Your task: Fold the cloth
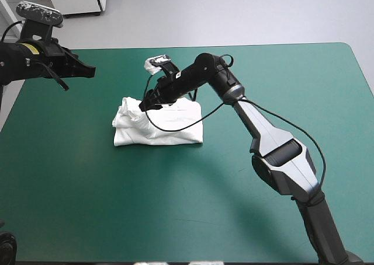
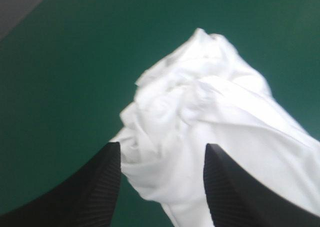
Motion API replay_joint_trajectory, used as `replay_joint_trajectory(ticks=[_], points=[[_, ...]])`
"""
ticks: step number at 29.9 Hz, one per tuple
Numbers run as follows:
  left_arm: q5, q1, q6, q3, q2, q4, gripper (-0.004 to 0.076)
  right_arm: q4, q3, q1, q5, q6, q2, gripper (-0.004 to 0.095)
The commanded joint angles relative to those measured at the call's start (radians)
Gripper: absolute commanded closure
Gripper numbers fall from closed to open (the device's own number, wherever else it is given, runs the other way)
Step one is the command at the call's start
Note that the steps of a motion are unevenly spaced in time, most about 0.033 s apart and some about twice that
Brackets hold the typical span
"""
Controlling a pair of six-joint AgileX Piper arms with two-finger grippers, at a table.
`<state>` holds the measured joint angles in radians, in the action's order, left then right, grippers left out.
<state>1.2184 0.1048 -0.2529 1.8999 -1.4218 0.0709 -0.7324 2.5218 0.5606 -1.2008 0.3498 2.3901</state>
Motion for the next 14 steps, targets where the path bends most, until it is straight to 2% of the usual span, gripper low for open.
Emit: replay_joint_trajectory(ticks=[1, 6, 14], points=[[-0.047, 0.007, 0.011, 0.020, 0.070, 0.015, 0.0733, 0.126, 0.068, -0.065, -0.050, -0.126, -0.090, 0.0416], [-0.062, 0.007, 0.011, -0.025, 0.134, 0.006, 0.0733, 0.218, -0.019, -0.152, -0.050, -0.166, -0.180, 0.0417], [-0.081, 0.007, 0.016, -0.129, 0.184, 0.019, 0.0733, 0.219, -0.357, -0.232, -0.049, -0.157, -0.336, 0.0416]])
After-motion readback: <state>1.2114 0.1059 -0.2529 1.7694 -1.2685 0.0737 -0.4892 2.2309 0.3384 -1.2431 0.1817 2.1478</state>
